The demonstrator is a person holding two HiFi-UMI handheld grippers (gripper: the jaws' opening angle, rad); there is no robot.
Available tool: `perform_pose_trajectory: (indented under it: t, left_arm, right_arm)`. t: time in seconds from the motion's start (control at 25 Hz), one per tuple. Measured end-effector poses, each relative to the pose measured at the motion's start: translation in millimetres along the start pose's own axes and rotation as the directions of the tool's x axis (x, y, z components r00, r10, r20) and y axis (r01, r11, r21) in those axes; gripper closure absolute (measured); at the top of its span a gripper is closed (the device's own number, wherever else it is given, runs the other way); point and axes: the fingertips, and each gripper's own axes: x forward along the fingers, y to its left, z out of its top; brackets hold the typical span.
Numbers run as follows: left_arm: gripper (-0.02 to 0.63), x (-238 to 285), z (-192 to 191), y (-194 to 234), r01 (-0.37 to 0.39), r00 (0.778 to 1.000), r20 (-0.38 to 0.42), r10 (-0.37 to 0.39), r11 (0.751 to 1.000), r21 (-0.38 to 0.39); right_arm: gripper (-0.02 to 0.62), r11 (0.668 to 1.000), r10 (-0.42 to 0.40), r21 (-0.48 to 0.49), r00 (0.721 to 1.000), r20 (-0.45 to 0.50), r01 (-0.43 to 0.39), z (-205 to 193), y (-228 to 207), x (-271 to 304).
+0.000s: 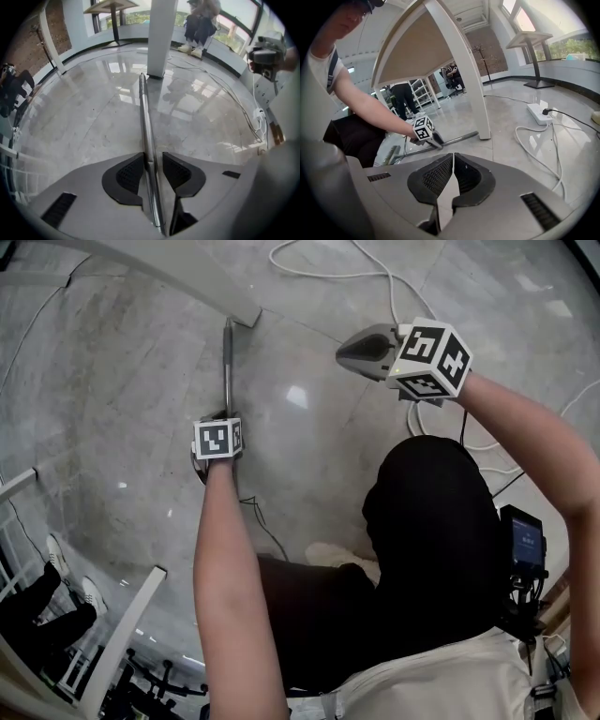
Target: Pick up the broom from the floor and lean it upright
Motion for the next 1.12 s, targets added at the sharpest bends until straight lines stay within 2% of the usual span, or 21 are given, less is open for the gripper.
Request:
perform_pose_trajectory:
  t: [0.12,0.2,0.44,0.52,0.64,0.88,1.12]
  left_arm:
    - [0.477,5.7,-1.1,-0.4,0.004,1.0,-0.016,-0.004,0.999,-0.033]
    - [0.525,6.2,-3.4,-1.3,0.013,0.999,-0.036,-0.015,0.999,-0.042]
    - [0.529,-27.4,-15.3,14.4,0.017,0.999,-0.034,-0.02,0.995,-0.102]
    - [0.531,-51.1,-27.0,15.8,0.008,1.0,-0.018,-0.01,0.994,-0.107]
    - [0.531,-98.6,-53.4,6.7,-0.021,1.0,0.008,0.022,0.996,-0.086]
    - [0.532,-194.3,-74.2,-40.0,-0.037,0.994,0.105,0.039,0.999,-0.029]
    - [0.532,-274.3,-88.4,-82.8,-0.049,0.99,0.137,0.045,0.999,0.021]
  right_arm:
    - [0.575,1.0,-0.021,0.001,1.0,0.001,0.021,-6.2,-3.0,-4.5]
    - [0.575,1.0,-0.021,-0.007,1.0,-0.001,0.021,-8.9,-1.2,-5.1]
    - [0.575,1.0,-0.019,-0.011,1.0,0.015,0.019,1.6,0.7,-3.4]
    - [0.575,1.0,-0.028,0.008,0.999,0.019,0.028,9.6,8.7,-6.9]
    - [0.575,0.999,-0.007,0.037,1.0,0.005,0.007,25.6,44.3,-23.2]
    - [0.575,0.998,0.059,0.039,0.996,-0.06,-0.057,58.7,109.6,-71.3]
    - [0.575,0.994,0.103,-0.013,0.992,-0.076,-0.104,113.2,144.7,-109.8]
